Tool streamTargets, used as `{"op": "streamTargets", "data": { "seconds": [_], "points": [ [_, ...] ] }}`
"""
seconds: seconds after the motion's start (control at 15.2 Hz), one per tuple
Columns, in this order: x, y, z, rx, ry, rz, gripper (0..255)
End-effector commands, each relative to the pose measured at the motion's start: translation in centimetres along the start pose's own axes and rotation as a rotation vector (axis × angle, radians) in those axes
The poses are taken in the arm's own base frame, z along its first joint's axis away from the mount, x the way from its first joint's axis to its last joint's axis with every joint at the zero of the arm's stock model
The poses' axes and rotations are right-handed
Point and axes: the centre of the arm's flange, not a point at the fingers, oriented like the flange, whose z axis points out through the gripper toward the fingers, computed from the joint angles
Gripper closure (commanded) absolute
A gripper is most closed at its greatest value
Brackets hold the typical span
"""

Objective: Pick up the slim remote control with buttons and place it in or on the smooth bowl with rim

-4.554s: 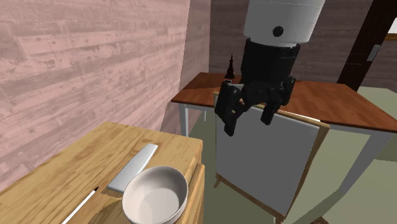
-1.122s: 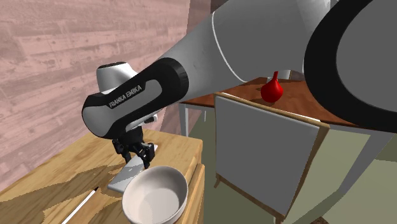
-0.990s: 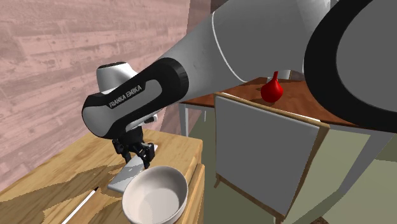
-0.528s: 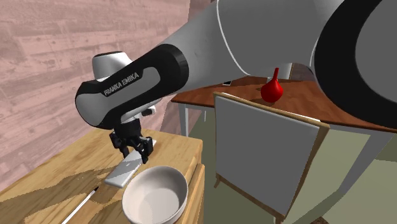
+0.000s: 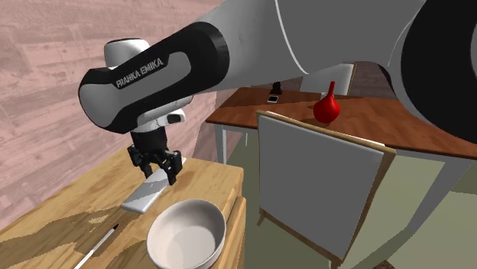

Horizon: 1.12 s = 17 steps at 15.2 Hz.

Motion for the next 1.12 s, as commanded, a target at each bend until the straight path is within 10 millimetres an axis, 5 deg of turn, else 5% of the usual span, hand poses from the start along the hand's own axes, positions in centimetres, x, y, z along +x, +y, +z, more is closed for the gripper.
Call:
{"op": "streamTargets", "data": {
  "seconds": [0.0,0.92,1.06],
  "points": [
    [0.0,0.1,-1.1,0.000,0.000,0.000,255],
    [-0.1,0.2,-8.3,0.000,0.000,0.000,255],
    [-1.7,2.3,-8.3,0.000,0.000,0.000,255]
  ]
}}
